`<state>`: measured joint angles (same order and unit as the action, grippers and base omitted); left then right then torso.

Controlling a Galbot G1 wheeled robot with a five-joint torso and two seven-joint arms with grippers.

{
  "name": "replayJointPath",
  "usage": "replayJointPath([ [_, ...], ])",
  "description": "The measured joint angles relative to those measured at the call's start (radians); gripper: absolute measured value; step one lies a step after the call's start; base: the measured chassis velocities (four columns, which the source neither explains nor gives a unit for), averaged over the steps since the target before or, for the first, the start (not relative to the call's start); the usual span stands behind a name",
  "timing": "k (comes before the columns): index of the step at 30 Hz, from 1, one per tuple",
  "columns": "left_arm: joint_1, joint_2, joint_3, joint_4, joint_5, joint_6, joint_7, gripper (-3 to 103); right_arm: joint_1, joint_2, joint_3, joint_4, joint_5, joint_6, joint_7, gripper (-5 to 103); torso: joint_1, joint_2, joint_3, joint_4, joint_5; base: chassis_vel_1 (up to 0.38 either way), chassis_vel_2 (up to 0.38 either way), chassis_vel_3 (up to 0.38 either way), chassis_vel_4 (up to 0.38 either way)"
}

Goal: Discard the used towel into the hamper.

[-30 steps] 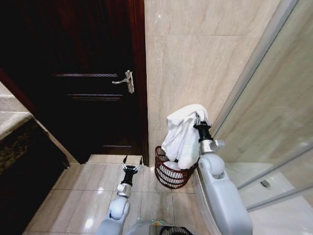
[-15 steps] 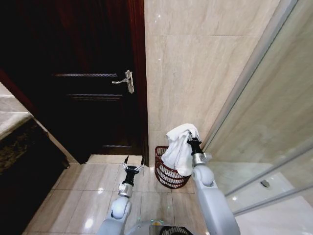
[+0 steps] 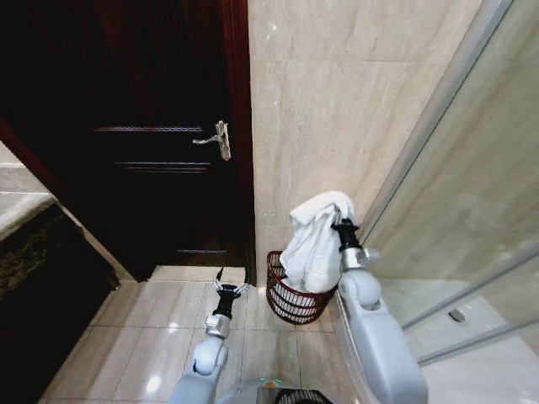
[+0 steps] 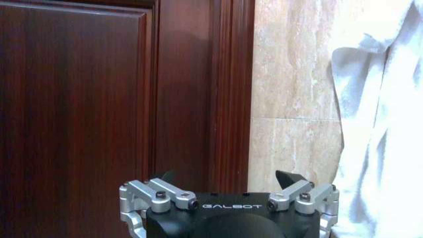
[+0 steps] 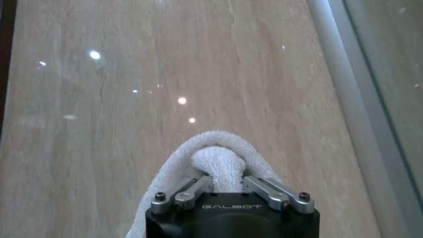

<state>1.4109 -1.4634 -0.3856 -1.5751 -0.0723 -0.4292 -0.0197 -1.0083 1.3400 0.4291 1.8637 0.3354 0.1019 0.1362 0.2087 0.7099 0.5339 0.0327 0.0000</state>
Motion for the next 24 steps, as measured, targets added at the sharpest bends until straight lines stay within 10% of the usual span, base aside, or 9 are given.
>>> replayJointPath([
  [24,0.007,-0.016,-0.005,0.004,-0.008,-0.009,0.006,100,0.059,0.045,-0.02,-0.213,-0.006,0.022,-0.071,8,0.0,0.0,0.0,0.0,0.0,0.0,0.0,0.0,0.0],
])
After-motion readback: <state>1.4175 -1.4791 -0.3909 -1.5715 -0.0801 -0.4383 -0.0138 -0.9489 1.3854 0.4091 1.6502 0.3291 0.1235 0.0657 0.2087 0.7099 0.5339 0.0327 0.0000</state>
